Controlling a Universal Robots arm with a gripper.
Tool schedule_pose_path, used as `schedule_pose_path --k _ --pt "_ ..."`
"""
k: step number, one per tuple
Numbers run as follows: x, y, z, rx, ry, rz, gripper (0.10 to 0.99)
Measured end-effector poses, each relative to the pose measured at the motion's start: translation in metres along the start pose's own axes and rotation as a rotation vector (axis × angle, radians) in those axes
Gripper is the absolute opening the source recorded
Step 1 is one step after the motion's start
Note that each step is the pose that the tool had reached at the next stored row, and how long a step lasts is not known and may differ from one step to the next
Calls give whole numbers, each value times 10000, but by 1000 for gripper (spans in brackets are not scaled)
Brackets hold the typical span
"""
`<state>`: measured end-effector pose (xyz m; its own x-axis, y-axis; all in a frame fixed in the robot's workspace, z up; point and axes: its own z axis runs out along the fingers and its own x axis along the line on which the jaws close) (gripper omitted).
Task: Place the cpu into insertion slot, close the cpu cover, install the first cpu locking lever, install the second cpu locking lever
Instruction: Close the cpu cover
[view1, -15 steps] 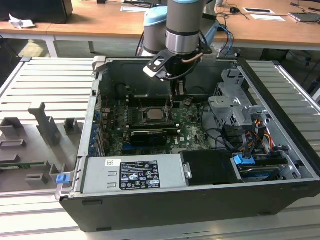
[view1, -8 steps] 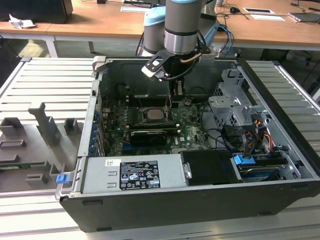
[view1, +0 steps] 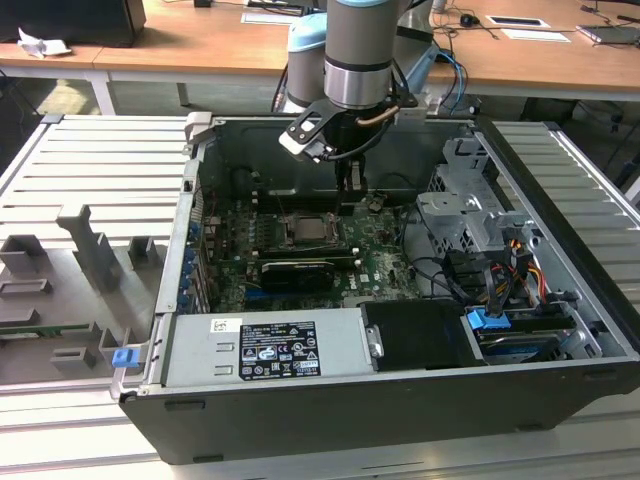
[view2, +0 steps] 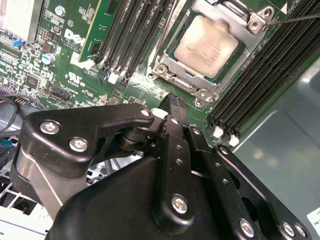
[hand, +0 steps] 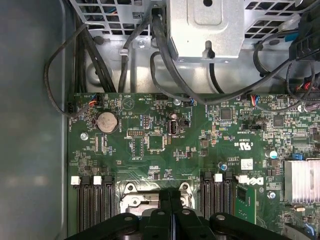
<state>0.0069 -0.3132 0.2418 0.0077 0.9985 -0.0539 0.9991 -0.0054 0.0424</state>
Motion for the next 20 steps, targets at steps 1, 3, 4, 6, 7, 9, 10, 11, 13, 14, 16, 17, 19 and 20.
schedule_pose_path --k 1,3,4,6,7,9,10,11,13,14,16,17,19,20 --pt "0 -7 0 0 0 1 110" --pt "0 -19 -1 0 0 0 110" --pt "0 -25 -1 0 0 0 110" --pt "0 -45 -1 0 0 0 110" --pt "0 -52 -1 1 -2 0 110" --pt "0 -65 3 0 0 0 110" --pt "0 -74 6 0 0 0 110" --pt "0 -79 8 0 0 -1 110" --pt "0 -109 13 2 -1 0 110" --pt "0 -116 13 3 -2 0 110" --pt "1 -154 15 2 0 0 110" --pt "6 -184 17 2 1 -1 110" --pt "7 -220 15 2 0 0 110" --pt "6 -238 14 1 -1 1 110"
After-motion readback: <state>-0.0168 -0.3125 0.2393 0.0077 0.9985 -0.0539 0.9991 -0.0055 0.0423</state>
